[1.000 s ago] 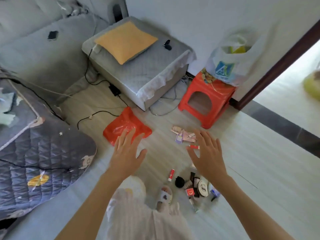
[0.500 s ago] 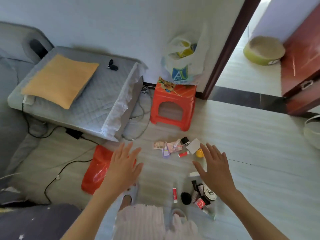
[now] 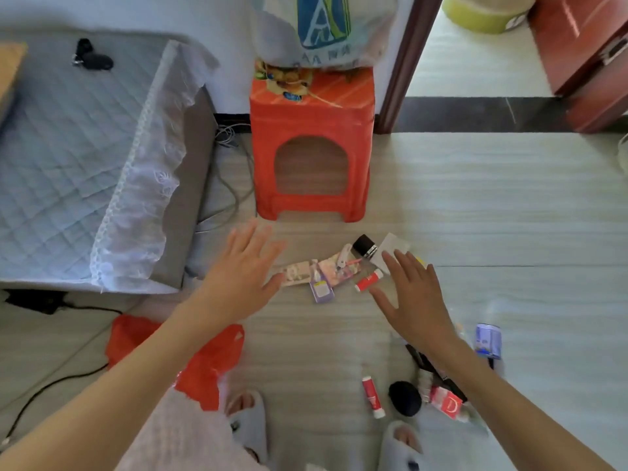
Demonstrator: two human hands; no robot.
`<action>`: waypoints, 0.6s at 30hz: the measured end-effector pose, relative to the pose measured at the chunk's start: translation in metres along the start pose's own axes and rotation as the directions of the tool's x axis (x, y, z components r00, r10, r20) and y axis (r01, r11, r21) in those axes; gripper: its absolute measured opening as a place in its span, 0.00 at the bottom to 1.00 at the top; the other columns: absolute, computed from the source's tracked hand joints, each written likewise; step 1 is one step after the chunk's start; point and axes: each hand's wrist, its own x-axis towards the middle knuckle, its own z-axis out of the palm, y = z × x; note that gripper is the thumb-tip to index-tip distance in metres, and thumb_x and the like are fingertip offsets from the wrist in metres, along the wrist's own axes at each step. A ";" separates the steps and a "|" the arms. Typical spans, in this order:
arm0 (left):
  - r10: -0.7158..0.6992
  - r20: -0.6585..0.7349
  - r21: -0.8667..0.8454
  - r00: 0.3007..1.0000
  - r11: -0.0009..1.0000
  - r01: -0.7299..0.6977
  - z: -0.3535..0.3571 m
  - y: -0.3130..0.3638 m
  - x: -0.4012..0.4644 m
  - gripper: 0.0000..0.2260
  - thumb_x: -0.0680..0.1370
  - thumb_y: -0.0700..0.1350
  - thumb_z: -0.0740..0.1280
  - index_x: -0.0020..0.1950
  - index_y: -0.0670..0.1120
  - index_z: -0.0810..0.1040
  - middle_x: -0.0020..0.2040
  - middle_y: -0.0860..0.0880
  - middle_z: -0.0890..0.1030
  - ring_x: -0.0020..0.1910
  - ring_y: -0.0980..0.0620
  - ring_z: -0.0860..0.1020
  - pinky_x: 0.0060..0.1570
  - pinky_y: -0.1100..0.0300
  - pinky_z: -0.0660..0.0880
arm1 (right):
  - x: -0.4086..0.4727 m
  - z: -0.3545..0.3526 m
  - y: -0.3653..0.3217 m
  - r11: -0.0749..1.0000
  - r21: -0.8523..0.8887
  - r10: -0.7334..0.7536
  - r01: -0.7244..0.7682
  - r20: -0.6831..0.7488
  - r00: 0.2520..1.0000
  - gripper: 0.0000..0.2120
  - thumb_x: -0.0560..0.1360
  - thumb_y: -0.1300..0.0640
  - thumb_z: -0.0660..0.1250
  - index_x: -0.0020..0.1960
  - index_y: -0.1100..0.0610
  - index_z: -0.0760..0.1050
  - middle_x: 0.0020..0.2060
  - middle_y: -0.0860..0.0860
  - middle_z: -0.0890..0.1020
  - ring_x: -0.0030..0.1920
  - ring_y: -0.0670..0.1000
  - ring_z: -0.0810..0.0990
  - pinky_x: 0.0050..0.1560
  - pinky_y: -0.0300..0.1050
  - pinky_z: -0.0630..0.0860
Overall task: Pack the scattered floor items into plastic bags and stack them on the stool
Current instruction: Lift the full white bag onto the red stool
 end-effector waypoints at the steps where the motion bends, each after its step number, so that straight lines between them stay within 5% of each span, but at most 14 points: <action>1: 0.036 -0.008 0.026 0.999 0.999 -0.036 0.030 0.001 0.008 0.21 0.70 0.53 0.55 0.59 0.45 0.70 0.58 0.37 0.77 0.60 0.34 0.74 0.54 0.36 0.71 | 0.004 0.029 0.009 1.000 -0.008 -0.001 0.001 -0.002 1.000 0.28 0.72 0.43 0.56 0.67 0.58 0.69 0.62 0.59 0.76 0.63 0.62 0.74 0.62 0.65 0.69; 6: 0.086 0.042 0.003 0.995 0.996 -0.087 0.159 0.020 0.034 0.20 0.71 0.52 0.62 0.60 0.44 0.76 0.61 0.38 0.76 0.61 0.34 0.73 0.58 0.39 0.70 | 0.019 0.148 0.042 0.999 -0.045 0.013 -0.014 -0.039 0.999 0.28 0.72 0.44 0.60 0.68 0.57 0.69 0.65 0.58 0.74 0.66 0.61 0.71 0.64 0.64 0.66; 10: 0.052 0.057 -0.043 0.997 0.998 -0.050 0.232 0.025 0.025 0.22 0.74 0.50 0.64 0.67 0.45 0.71 0.69 0.37 0.68 0.69 0.34 0.63 0.65 0.38 0.61 | 0.020 0.214 0.045 1.000 -0.018 -0.001 -0.001 -0.073 0.997 0.30 0.73 0.41 0.51 0.69 0.56 0.67 0.66 0.57 0.73 0.68 0.59 0.69 0.66 0.63 0.64; 13: -0.019 0.097 -0.013 0.995 1.000 0.020 0.257 0.019 -0.001 0.25 0.78 0.53 0.59 0.74 0.50 0.59 0.75 0.44 0.55 0.75 0.42 0.49 0.71 0.46 0.48 | 0.007 0.246 0.034 0.999 -0.027 -0.030 0.028 -0.081 0.996 0.30 0.72 0.41 0.51 0.68 0.57 0.68 0.65 0.57 0.74 0.67 0.60 0.71 0.66 0.63 0.64; 18: -0.116 0.120 -0.033 0.986 0.992 0.121 0.244 0.015 -0.067 0.26 0.78 0.53 0.58 0.74 0.51 0.55 0.76 0.45 0.52 0.75 0.44 0.46 0.72 0.48 0.46 | -0.031 0.255 -0.010 0.997 -0.007 -0.072 0.072 -0.048 0.996 0.31 0.74 0.41 0.53 0.73 0.54 0.61 0.71 0.55 0.67 0.72 0.58 0.63 0.70 0.61 0.58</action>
